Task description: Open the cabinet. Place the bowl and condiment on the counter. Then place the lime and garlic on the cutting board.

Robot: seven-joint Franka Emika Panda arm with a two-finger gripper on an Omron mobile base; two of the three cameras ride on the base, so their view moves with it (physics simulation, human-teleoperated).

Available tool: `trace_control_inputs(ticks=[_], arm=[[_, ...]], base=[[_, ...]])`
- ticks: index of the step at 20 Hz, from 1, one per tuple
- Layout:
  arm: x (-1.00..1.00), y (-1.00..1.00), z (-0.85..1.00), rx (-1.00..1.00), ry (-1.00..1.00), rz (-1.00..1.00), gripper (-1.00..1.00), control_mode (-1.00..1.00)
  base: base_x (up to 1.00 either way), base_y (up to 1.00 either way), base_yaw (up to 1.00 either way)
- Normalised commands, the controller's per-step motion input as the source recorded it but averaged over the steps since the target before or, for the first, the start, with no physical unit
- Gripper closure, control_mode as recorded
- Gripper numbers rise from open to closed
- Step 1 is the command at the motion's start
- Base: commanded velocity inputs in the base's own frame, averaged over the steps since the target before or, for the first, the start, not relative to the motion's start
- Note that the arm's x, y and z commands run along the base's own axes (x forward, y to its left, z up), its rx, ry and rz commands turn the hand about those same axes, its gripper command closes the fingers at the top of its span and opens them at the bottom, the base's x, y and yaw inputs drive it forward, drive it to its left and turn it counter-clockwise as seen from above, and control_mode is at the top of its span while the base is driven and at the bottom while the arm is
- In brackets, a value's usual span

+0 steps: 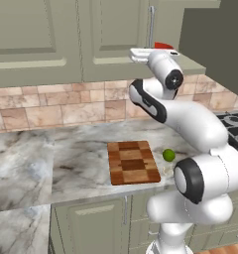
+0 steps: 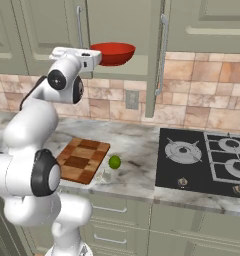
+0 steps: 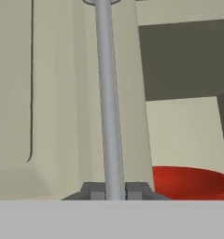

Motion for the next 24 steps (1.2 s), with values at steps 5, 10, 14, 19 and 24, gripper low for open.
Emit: trace_control_inputs(ticks=[5,10,14,19,24], arm=[[-0.21,0.0,0.0,0.0,0.17,0.02,1.0,-1.0],[-0.34,0.0,0.0,0.0,0.08,0.01,1.0,-1.0],[-0.36,0.0,0.0,0.0,0.0,0.0,1.0,-1.0],[-0.37,0.01,0.0,0.0,0.0,0.0,1.0,-1.0],[-0.41,0.03,0.0,0.0,0.0,0.0,1.0,-1.0]], base=[[0.0,0.0,0.0],[0.0,0.0,0.0],[0.0,0.0,0.0],[0.0,0.0,0.0],[0.0,0.0,0.0]])
